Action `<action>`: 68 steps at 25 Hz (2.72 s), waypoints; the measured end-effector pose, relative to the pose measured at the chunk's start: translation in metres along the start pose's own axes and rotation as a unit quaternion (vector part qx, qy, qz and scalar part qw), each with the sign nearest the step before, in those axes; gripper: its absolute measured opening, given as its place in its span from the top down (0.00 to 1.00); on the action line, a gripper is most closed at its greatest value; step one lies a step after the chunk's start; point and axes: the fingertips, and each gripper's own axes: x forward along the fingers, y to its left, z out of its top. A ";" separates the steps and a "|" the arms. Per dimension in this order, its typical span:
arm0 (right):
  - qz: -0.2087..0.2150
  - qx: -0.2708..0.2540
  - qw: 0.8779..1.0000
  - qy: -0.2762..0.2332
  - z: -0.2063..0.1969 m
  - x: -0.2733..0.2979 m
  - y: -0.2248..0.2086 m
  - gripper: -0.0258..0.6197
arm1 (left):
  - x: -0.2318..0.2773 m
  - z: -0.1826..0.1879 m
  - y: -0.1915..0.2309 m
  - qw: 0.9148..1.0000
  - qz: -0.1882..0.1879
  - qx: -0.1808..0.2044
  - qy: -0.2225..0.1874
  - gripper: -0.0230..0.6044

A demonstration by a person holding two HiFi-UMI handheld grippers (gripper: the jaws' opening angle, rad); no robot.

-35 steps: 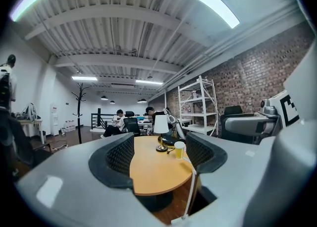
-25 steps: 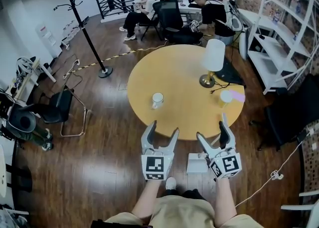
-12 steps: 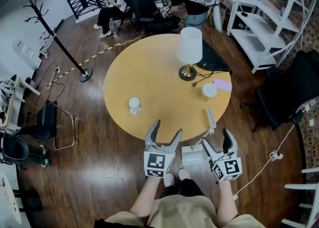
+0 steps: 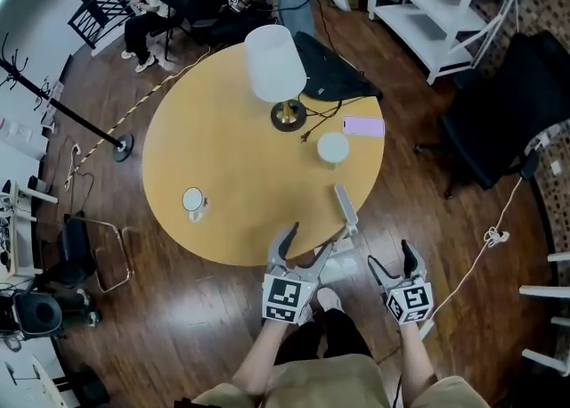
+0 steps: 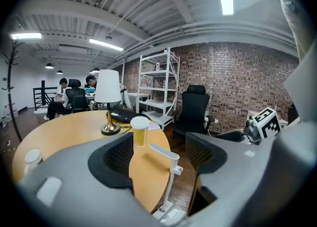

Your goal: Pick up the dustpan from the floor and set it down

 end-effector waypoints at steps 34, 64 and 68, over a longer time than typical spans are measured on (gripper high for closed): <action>0.060 -0.046 0.997 0.025 -0.046 0.164 0.043 0.87 | 0.012 -0.062 0.059 0.997 0.058 -0.040 0.040 0.51; 0.085 -0.097 0.990 -0.058 0.127 0.038 0.129 0.87 | -0.126 0.052 0.077 0.986 0.138 -0.051 -0.083 0.54; 0.099 -0.102 0.985 -0.099 0.171 0.016 0.143 0.87 | -0.149 0.074 0.080 0.981 0.158 -0.040 -0.109 0.54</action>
